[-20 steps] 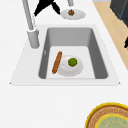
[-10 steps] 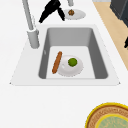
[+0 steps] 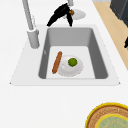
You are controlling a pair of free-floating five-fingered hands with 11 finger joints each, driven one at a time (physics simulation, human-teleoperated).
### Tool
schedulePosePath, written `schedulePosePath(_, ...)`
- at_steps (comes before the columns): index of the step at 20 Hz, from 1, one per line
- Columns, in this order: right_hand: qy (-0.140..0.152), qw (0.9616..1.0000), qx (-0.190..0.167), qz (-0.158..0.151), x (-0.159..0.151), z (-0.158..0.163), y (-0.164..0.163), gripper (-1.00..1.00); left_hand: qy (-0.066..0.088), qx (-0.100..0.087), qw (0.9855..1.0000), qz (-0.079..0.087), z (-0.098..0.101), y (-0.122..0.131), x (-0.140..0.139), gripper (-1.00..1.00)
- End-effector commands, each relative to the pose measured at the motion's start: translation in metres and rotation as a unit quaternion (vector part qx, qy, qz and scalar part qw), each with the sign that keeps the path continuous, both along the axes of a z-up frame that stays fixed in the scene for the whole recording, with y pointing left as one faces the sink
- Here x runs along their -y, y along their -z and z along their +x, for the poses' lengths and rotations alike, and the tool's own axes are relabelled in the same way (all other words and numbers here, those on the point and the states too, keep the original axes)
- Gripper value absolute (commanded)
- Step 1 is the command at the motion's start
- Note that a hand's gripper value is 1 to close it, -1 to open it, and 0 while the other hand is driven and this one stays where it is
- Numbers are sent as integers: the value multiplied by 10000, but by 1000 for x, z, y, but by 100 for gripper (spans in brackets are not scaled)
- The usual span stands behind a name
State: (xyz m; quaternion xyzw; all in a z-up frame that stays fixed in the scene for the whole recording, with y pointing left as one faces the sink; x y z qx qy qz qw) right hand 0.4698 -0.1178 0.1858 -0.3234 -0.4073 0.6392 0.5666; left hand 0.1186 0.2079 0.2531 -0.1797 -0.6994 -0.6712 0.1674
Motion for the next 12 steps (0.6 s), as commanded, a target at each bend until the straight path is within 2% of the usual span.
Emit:
schedulePosePath(1,0,9994,0,345,0,-20,14,-100,0,0,10000,0,0,0,0,0)
schedulePosePath(4,24,9997,-54,216,-2,-17,31,-100,0,0,10000,0,0,0,0,0)
schedulePosePath(6,218,9997,-107,82,-5,-18,45,-100,0,0,10000,0,0,0,0,0)
schedulePosePath(9,-3,9997,-226,60,-4,-19,48,-100,0,0,10000,0,0,0,0,0)
schedulePosePath(12,-2,9997,-214,110,-3,-21,46,-100,0,0,10000,0,0,0,0,0)
